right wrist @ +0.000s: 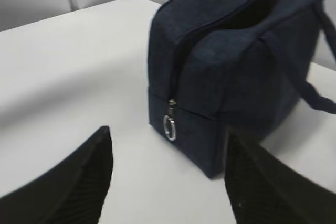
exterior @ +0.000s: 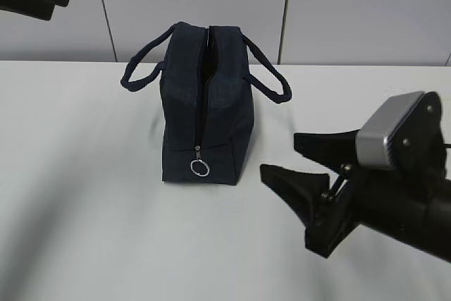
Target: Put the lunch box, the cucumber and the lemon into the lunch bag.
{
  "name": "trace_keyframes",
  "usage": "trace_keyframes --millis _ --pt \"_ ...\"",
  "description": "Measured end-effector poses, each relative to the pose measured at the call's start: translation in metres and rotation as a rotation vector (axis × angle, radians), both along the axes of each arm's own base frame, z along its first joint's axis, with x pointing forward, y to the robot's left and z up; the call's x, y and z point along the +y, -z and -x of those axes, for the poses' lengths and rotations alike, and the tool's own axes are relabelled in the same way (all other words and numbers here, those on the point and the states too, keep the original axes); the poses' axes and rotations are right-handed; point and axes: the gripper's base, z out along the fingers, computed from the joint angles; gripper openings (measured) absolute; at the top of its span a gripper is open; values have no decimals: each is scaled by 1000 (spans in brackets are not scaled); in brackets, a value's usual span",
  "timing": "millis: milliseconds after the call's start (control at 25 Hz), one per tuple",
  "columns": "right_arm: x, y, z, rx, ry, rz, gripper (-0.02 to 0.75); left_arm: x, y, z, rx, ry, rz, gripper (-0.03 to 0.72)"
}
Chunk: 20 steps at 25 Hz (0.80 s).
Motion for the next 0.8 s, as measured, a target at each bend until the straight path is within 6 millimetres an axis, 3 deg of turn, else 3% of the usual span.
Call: trace_keyframes --millis 360,800 --pt "23 70 -20 103 -95 -86 494 0 -1 0 -2 0 0 310" --pt "42 88 -51 97 -123 -92 494 0 -1 1 -1 1 0 309"
